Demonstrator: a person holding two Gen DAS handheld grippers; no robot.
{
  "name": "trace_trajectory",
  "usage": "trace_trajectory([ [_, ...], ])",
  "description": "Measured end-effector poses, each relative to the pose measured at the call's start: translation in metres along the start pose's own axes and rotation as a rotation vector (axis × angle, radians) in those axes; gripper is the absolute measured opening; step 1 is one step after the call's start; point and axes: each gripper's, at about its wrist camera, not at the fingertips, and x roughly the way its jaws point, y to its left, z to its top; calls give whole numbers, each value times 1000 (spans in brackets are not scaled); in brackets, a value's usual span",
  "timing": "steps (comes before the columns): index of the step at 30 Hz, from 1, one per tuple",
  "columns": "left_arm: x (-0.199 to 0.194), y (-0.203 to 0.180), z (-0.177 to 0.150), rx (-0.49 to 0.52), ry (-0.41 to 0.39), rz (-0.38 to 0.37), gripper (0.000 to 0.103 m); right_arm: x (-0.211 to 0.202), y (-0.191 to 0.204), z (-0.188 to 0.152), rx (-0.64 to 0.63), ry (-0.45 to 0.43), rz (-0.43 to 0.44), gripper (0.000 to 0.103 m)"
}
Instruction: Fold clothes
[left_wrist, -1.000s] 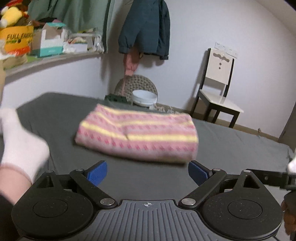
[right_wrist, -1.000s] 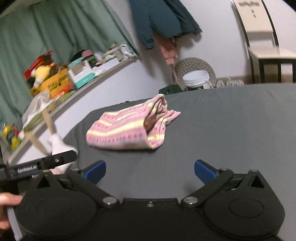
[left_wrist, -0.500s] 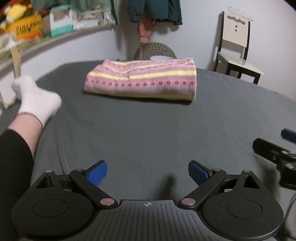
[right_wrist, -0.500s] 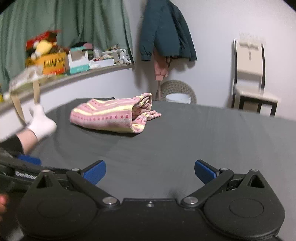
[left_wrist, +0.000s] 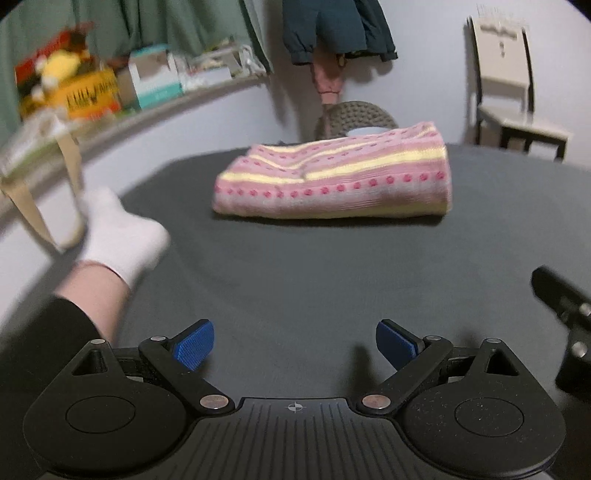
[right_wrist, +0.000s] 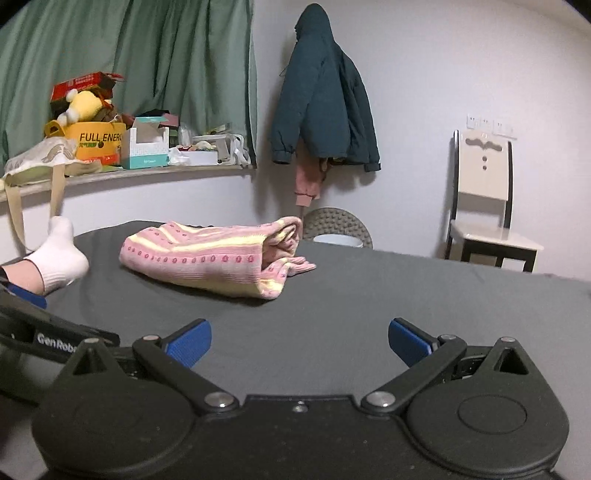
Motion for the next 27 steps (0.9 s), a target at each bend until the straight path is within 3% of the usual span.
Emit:
trace_trajectory([
  [4,4,0,3,24,-4,24,95,5,9,-4,-39,8,-19,103],
  [8,5,8,4,-32,33,-34,95,3,14,-6,-68,2,-32,103],
  [11,6,7,2,-25,32,-28,95,0,15,-7,-73,-7,-29,103],
  [17,8,4,0,-26,49,-46,95,3,15,-10,-63,57,32,103],
  [27,9,2,-1,-19,47,-46,95,9,9,-10,-29,102,15,103],
])
